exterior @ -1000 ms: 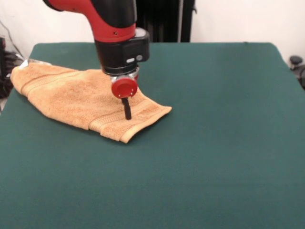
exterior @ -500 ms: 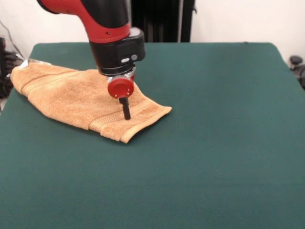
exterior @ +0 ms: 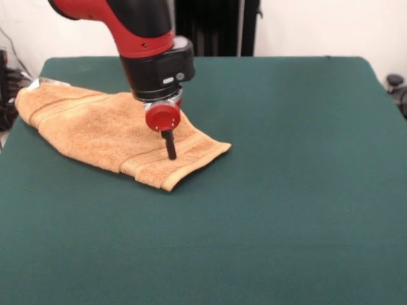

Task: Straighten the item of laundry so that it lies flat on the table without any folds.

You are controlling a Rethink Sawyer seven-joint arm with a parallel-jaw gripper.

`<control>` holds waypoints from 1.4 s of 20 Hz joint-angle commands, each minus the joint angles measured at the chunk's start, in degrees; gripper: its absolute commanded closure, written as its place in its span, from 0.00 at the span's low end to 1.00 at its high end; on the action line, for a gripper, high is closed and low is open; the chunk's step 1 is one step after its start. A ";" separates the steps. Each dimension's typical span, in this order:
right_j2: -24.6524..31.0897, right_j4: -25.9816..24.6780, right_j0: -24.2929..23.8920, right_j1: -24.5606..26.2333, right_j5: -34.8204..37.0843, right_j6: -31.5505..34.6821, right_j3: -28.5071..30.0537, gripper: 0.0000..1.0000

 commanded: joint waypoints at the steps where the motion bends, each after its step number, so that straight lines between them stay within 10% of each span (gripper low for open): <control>1: 8.33 2.23 5.44 6.48 10.70 1.77 4.88 0.00; 22: 12.11 0.96 3.02 14.64 5.04 -1.58 0.37 0.00; 23: 12.04 0.15 3.09 14.51 4.42 -1.76 0.30 1.00; 28: 9.36 2.61 5.50 13.09 7.62 2.26 0.06 1.00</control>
